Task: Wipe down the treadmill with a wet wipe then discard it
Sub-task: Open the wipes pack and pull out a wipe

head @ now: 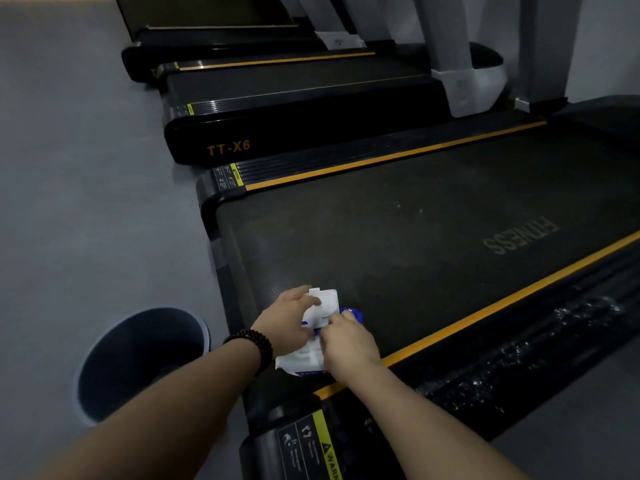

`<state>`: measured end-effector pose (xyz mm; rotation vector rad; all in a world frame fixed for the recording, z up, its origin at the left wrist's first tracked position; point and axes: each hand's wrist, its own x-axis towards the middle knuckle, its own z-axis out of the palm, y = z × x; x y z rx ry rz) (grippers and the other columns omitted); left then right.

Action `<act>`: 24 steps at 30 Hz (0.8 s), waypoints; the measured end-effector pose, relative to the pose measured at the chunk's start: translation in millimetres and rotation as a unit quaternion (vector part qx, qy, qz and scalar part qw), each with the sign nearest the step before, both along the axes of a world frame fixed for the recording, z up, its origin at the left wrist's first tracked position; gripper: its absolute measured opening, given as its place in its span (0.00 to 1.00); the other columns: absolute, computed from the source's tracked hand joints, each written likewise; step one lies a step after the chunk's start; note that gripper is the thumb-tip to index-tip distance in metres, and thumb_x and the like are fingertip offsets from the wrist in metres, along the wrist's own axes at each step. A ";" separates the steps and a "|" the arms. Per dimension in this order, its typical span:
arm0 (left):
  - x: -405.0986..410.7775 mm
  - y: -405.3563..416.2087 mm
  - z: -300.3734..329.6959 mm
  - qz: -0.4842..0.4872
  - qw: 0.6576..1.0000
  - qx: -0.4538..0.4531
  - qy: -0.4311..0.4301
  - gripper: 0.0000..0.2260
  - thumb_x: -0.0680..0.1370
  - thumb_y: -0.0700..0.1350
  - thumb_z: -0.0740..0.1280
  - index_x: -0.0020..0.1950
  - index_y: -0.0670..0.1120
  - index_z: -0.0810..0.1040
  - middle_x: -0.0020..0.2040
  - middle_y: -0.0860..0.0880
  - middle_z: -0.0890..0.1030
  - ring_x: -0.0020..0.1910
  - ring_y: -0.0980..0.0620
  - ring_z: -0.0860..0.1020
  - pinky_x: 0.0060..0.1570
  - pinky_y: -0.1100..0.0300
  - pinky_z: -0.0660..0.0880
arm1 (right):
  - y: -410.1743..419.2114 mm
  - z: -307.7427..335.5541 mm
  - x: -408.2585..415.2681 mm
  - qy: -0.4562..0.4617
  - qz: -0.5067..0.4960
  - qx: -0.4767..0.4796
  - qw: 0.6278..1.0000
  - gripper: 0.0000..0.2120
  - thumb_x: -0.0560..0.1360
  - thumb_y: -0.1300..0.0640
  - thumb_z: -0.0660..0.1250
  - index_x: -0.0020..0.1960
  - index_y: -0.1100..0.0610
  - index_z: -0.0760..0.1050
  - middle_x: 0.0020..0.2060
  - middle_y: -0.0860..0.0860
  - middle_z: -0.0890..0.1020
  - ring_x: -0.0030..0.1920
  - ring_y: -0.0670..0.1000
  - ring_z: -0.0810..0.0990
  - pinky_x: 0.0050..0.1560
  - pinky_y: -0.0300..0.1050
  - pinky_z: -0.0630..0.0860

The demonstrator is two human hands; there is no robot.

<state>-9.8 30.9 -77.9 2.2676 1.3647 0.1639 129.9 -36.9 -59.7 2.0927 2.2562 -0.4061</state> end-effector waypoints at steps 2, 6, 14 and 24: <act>-4.2 0.0 -2.5 -0.036 0.998 -0.033 0.047 0.37 0.71 0.55 0.73 0.76 0.53 0.61 0.80 0.52 0.49 0.78 0.51 0.48 0.72 0.50 0.61 | 4.0 -1.4 -0.4 -0.020 0.006 0.009 1.000 0.12 0.80 0.60 0.60 0.61 0.59 0.78 0.60 0.54 0.76 0.63 0.55 0.70 0.48 0.47 0.70; -4.1 -3.4 -3.3 -0.060 0.992 -0.023 0.107 0.45 0.69 0.57 0.76 0.78 0.52 0.54 0.80 0.51 0.43 0.78 0.51 0.42 0.74 0.50 0.57 | 10.9 -1.7 -0.8 -0.063 0.025 0.019 0.998 0.13 0.81 0.62 0.58 0.60 0.59 0.78 0.58 0.55 0.79 0.60 0.56 0.75 0.47 0.49 0.71; -3.5 -3.2 -1.9 -0.070 0.994 -0.014 0.088 0.44 0.68 0.57 0.76 0.78 0.50 0.56 0.80 0.48 0.46 0.78 0.49 0.44 0.73 0.49 0.58 | 18.4 -5.3 -4.1 -0.123 0.153 0.053 0.979 0.11 0.79 0.60 0.59 0.56 0.60 0.79 0.55 0.55 0.80 0.54 0.57 0.78 0.40 0.50 0.67; -2.8 -4.5 -3.7 -0.069 0.995 0.011 0.068 0.40 0.68 0.55 0.76 0.74 0.50 0.61 0.79 0.47 0.49 0.77 0.48 0.46 0.71 0.51 0.59 | 21.3 6.3 12.2 -0.038 0.131 0.057 0.989 0.14 0.80 0.60 0.58 0.61 0.56 0.77 0.57 0.54 0.80 0.52 0.59 0.80 0.42 0.49 0.68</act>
